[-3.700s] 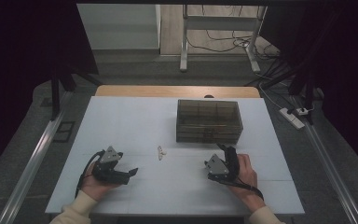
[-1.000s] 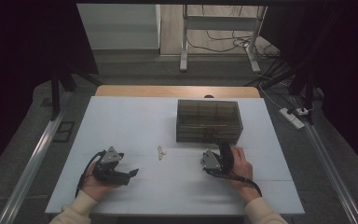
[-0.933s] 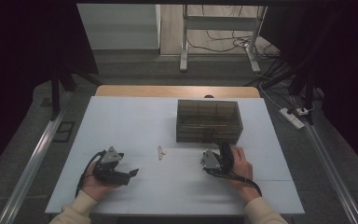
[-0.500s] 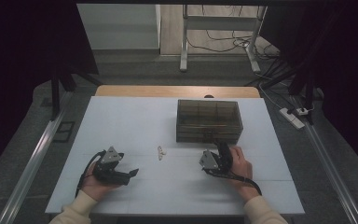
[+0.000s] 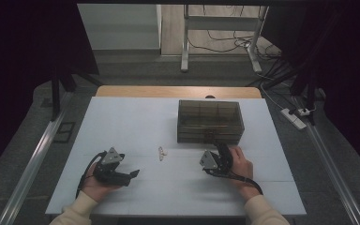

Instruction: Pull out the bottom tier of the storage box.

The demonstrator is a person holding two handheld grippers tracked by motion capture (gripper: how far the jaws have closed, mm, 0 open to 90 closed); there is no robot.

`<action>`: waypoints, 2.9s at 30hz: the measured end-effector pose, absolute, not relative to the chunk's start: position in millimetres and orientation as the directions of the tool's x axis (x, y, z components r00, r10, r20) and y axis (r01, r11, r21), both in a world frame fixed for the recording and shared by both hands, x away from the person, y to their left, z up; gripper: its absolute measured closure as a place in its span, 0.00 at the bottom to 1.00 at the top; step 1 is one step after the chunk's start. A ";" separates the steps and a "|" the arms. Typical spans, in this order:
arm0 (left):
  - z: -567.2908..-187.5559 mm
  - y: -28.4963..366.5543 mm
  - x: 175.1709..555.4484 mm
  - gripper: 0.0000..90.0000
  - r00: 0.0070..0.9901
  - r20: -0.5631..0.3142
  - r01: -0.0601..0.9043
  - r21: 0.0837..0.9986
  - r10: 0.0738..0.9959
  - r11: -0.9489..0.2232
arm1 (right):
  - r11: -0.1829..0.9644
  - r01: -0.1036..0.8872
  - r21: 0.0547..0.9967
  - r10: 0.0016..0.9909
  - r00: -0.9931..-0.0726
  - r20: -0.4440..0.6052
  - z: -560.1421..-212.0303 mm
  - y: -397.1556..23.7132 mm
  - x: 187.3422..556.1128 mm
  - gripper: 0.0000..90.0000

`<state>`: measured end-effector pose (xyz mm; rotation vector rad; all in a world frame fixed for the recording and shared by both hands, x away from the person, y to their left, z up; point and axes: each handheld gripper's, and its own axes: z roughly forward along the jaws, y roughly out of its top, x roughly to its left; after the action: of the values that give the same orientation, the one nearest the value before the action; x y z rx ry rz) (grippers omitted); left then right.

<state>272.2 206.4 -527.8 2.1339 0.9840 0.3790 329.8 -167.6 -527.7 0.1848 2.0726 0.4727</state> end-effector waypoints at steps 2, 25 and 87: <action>-527.7 206.5 272.1 0.14 0.661 -0.039 0.529 0.732 0.749 -0.429 | 0.916 -0.062 0.397 0.310 -0.520 -0.796 -528.4 -167.8 330.9 0.54; -527.9 206.3 272.1 0.14 0.661 -0.039 0.529 0.732 0.749 -0.430 | 0.936 -0.053 0.348 0.276 -0.505 -0.818 -534.8 -166.7 339.2 0.63; -527.4 206.3 271.7 0.14 0.661 -0.033 0.526 0.733 0.750 -0.432 | 0.967 -0.078 0.244 0.180 -0.470 -0.864 -546.6 -162.2 347.7 0.74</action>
<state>271.7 206.3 -527.4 2.1354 0.9824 0.3868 347.7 -162.2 -546.6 0.0727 2.0391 0.3019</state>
